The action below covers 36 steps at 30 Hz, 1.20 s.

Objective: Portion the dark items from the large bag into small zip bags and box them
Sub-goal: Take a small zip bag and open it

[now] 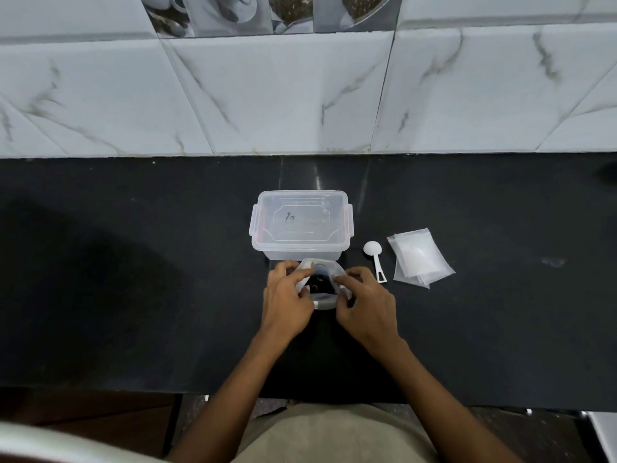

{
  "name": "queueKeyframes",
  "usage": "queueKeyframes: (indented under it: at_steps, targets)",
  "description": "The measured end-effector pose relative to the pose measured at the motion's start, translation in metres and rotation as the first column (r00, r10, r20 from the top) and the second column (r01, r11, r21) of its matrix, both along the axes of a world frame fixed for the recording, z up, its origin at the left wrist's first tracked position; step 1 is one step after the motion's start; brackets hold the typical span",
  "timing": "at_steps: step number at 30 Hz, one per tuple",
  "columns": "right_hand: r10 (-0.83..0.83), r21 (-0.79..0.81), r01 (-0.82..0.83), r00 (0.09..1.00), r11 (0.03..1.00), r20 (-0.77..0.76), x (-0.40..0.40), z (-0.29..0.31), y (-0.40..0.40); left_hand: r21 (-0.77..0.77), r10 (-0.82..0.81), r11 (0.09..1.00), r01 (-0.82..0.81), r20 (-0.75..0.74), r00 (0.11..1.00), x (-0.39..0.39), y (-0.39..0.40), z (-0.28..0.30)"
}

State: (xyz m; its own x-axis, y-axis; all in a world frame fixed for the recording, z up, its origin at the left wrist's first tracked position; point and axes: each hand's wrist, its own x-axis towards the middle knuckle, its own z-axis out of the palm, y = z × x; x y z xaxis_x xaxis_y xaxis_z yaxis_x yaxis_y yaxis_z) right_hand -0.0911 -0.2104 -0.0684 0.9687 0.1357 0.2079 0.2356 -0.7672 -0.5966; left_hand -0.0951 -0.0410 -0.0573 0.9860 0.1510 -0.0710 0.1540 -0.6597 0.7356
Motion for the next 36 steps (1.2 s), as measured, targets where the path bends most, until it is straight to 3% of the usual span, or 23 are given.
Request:
queueKeyframes:
  at_steps: [3,5,8,12,15,18,20,24,30,33,36]
  targets:
    - [-0.024,0.048,0.020,0.997,0.999,0.070,0.000,0.005,-0.011,0.115,0.116,0.985,-0.129,0.108,0.987,-0.004,-0.008,0.005]
    - [-0.096,0.072,0.088,0.989,0.994,0.110,0.006,0.006,-0.023,0.110,0.143,0.979,-0.171,0.227,0.963,-0.006,-0.016,0.009]
    - [-0.282,0.055,0.279,0.958,0.959,0.058,0.024,0.008,-0.045,0.021,0.030,0.999,-0.039,0.330,0.943,-0.001,-0.036,0.015]
    - [-0.431,-0.129,0.421,0.900,0.898,-0.061,0.059,0.014,-0.085,-0.069,-0.141,0.984,0.167,0.287,0.948,0.011,-0.066,0.018]
    - [-0.450,-0.278,0.396,0.877,0.875,-0.169,0.081,0.010,-0.107,-0.066,-0.226,0.967,0.246,0.221,0.949,0.018,-0.086,0.017]
    - [-0.421,-0.308,0.335,0.864,0.890,-0.276,0.088,0.001,-0.112,-0.031,-0.283,0.958,0.286,0.075,0.956,0.025,-0.098,0.015]
    - [-0.405,-0.237,0.345,0.867,0.908,-0.291,0.088,-0.002,-0.112,-0.012,-0.289,0.957,0.289,-0.012,0.957,0.028,-0.100,0.015]
    - [-0.423,-0.006,0.437,0.868,0.899,-0.261,0.085,0.003,-0.113,-0.045,-0.263,0.964,0.260,-0.051,0.964,0.030,-0.100,0.014]
    - [-0.338,0.450,0.436,0.898,0.780,-0.282,0.056,0.031,-0.109,-0.239,-0.115,0.965,0.108,-0.016,0.993,0.034,-0.104,0.021]
    - [-0.227,0.518,0.343,0.934,0.783,-0.274,0.040,0.036,-0.101,-0.306,-0.087,0.949,0.079,-0.012,0.996,0.037,-0.105,0.025]
    - [-0.238,0.546,0.382,0.918,0.745,-0.318,0.033,0.028,-0.097,-0.324,-0.112,0.942,0.089,-0.053,0.992,0.041,-0.107,0.026]
